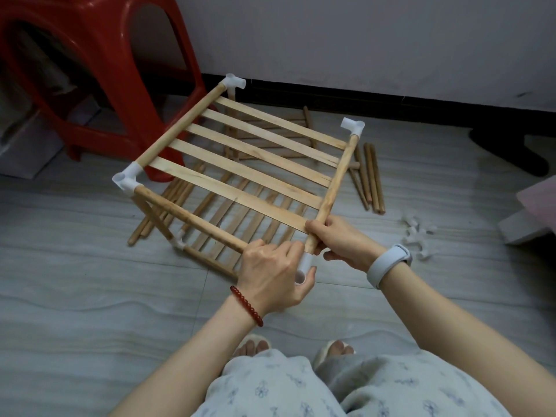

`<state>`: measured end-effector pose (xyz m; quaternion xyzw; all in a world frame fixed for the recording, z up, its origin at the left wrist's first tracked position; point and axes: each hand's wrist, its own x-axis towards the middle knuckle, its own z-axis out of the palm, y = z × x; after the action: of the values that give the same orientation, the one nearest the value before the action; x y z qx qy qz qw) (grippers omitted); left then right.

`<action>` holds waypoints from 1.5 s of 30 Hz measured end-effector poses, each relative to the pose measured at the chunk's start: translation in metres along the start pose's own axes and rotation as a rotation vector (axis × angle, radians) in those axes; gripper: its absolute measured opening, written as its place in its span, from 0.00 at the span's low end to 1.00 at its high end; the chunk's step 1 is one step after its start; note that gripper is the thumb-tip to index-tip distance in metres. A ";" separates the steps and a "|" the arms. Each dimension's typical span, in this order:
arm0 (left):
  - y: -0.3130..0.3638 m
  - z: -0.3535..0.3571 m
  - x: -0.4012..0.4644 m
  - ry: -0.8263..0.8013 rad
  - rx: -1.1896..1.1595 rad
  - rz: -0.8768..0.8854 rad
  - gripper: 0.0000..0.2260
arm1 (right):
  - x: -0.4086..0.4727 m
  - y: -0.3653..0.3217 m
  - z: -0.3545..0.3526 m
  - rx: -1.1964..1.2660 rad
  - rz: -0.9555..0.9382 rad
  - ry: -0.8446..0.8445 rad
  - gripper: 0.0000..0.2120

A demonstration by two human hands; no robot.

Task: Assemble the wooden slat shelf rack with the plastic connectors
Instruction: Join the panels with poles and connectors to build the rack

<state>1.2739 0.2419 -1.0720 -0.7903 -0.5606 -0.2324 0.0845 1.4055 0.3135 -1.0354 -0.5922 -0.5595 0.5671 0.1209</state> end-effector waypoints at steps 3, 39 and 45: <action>0.001 0.000 0.001 -0.003 0.001 0.004 0.14 | 0.000 0.000 -0.002 -0.005 -0.002 -0.030 0.10; -0.049 0.016 -0.004 0.200 -0.088 0.027 0.16 | 0.017 -0.011 0.017 0.103 0.034 0.126 0.21; -0.086 -0.030 -0.020 -0.131 -0.173 0.089 0.12 | 0.000 -0.019 -0.006 -0.205 0.034 0.103 0.24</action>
<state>1.1811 0.2441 -1.0661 -0.8322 -0.5072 -0.2239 -0.0105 1.4001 0.3228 -1.0189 -0.6392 -0.5974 0.4779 0.0788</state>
